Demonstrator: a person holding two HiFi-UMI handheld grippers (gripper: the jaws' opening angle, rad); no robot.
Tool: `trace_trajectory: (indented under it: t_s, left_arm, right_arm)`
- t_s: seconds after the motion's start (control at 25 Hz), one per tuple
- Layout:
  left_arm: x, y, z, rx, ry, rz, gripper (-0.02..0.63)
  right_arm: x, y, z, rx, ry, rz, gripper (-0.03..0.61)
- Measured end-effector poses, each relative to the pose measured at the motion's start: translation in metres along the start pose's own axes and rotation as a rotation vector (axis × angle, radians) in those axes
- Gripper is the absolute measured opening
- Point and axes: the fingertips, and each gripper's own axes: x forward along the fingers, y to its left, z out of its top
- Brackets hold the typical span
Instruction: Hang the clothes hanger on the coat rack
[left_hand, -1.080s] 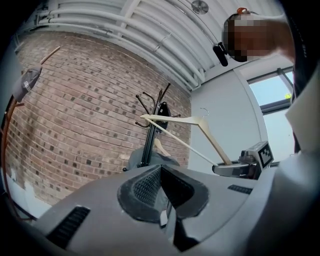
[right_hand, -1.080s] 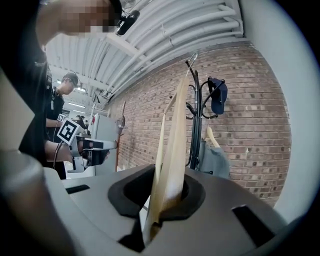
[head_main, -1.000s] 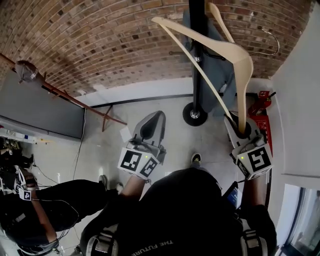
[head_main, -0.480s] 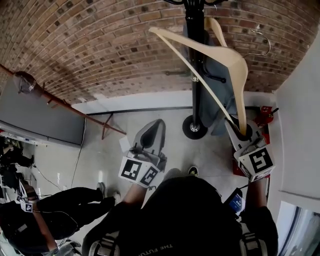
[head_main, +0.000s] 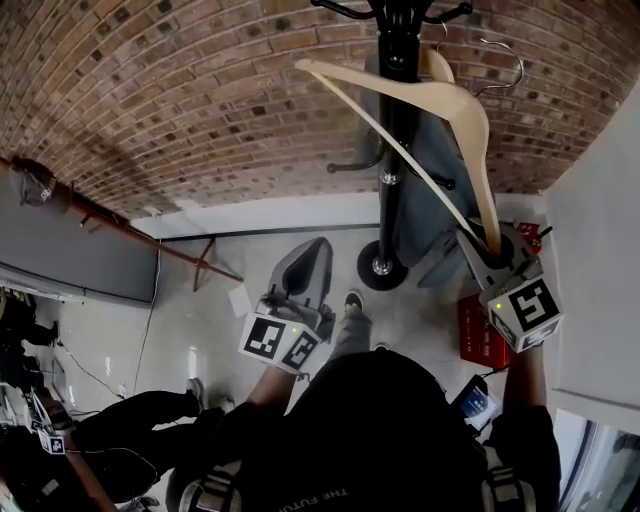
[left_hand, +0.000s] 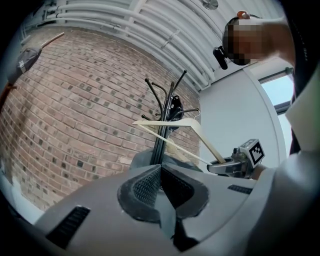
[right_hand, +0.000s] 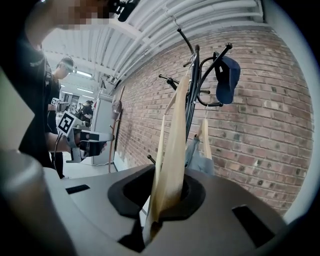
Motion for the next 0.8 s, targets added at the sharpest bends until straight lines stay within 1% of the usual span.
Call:
trace_trajectory:
  t_s: [0.2, 0.44, 0.52, 0.8]
  left_arm:
    - [0.027, 0.019, 0.01, -0.001, -0.026, -0.025, 0.018]
    - [0.054, 0.041, 0.017, -0.01, -0.039, -0.034, 0.018]
    - [0.062, 0.044, 0.019, -0.01, -0.041, -0.041, 0.018]
    - [0.091, 0.052, 0.025, -0.01, -0.04, -0.077, 0.018]
  right_arm:
    - [0.022, -0.016, 0.007, -0.034, 0.037, 0.001, 0.046]
    - [0.045, -0.03, 0.012, -0.08, 0.078, 0.019, 0.044]
    - [0.05, -0.033, 0.011, -0.097, 0.096, 0.026, 0.044]
    - [0.061, -0.047, 0.007, -0.106, 0.15, 0.029, 0.044]
